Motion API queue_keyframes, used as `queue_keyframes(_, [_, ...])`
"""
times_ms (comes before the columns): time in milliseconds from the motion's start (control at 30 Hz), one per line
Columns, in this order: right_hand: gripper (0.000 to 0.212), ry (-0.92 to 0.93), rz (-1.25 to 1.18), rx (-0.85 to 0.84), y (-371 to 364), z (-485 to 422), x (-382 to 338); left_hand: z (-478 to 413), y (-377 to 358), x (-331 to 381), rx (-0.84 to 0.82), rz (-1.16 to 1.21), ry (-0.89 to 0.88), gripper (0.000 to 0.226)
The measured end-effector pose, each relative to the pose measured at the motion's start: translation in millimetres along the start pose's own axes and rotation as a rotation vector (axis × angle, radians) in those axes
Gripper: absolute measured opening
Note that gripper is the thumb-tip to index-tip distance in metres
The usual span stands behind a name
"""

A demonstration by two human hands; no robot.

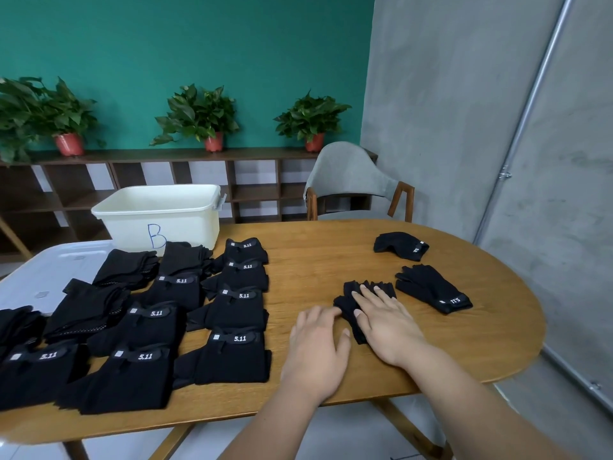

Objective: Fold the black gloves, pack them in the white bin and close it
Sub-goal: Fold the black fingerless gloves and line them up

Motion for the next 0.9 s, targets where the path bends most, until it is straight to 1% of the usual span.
queue_keyframes(67, [0.057,0.002,-0.003,0.021,2,10,-7,-3,3,-8,0.054,0.042,0.092,0.048])
queue_keyframes(200, [0.056,0.032,-0.020,0.071,2,33,-20,-7,2,-17,0.074,0.071,0.167,0.049])
queue_keyframes(267, [0.056,0.047,-0.018,0.084,3,39,-25,-7,3,-18,0.085,0.099,0.171,0.042])
queue_keyframes(333, [0.055,0.047,-0.022,0.093,4,42,-28,-6,4,-16,0.096,0.098,0.136,0.034])
queue_keyframes(433, [0.055,0.046,-0.018,0.101,3,44,-29,-5,8,-16,0.125,0.112,0.110,0.032])
queue_keyframes(633, [0.054,0.042,-0.005,0.096,6,45,-30,-1,26,-24,0.310,0.170,0.180,0.032])
queue_keyframes(700, [0.055,0.041,-0.007,0.066,5,44,-30,-1,24,-24,0.301,0.155,0.192,0.029])
queue_keyframes(833, [0.057,0.059,-0.010,-0.067,14,33,-29,-3,15,-23,0.249,0.125,0.187,0.031])
queue_keyframes(900, [0.058,0.071,-0.015,-0.043,26,24,-31,-4,14,-23,0.239,0.127,0.178,0.033])
Point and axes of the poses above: each hand's wrist, its own z-axis away from the middle knuckle, its own y-axis out of the back of the hand, x = y × z, the point moved 8 cm from there along -z, towards the middle knuckle, and after that the axes turned 8 degrees about x, right-handed, at the moved point
